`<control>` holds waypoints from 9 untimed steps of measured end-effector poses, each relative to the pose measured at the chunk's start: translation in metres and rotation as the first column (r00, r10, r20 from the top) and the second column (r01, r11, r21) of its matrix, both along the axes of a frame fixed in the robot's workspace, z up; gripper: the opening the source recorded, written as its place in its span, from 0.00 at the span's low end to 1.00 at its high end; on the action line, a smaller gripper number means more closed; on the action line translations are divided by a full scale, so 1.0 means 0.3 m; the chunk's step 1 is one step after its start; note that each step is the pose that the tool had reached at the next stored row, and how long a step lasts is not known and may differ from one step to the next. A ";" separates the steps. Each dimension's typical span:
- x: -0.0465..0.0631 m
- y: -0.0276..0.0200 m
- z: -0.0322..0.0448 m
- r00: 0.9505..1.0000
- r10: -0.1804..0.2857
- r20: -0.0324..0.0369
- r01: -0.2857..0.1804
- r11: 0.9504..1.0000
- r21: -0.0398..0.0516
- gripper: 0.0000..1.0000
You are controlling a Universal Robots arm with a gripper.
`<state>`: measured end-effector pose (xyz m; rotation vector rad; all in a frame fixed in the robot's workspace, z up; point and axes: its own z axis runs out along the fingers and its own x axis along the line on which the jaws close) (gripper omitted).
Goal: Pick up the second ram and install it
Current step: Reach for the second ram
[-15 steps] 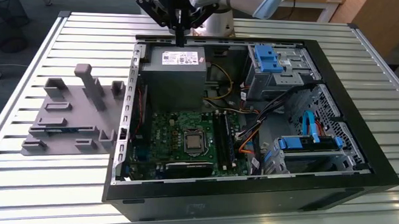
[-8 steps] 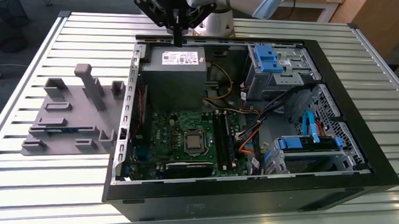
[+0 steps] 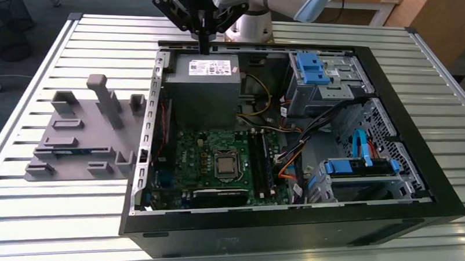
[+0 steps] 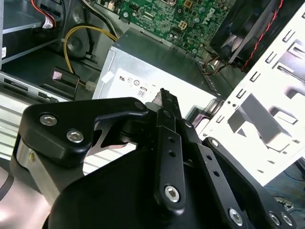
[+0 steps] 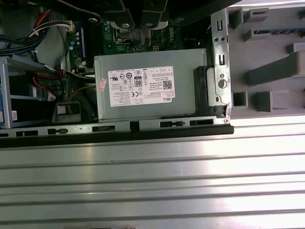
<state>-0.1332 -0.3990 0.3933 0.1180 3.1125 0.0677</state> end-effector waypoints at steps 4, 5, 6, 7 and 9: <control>-0.008 0.000 0.000 1.000 0.000 0.000 0.000 1.000 0.000 0.11; -0.009 0.000 0.000 1.000 0.000 0.000 0.000 1.000 0.000 0.11; -0.011 0.000 0.000 1.000 0.000 0.000 0.000 1.000 0.000 0.11; -0.012 0.000 0.000 1.000 0.000 0.000 0.000 1.000 0.000 0.11; -0.015 0.000 0.000 1.000 0.000 0.000 0.000 1.000 0.000 0.11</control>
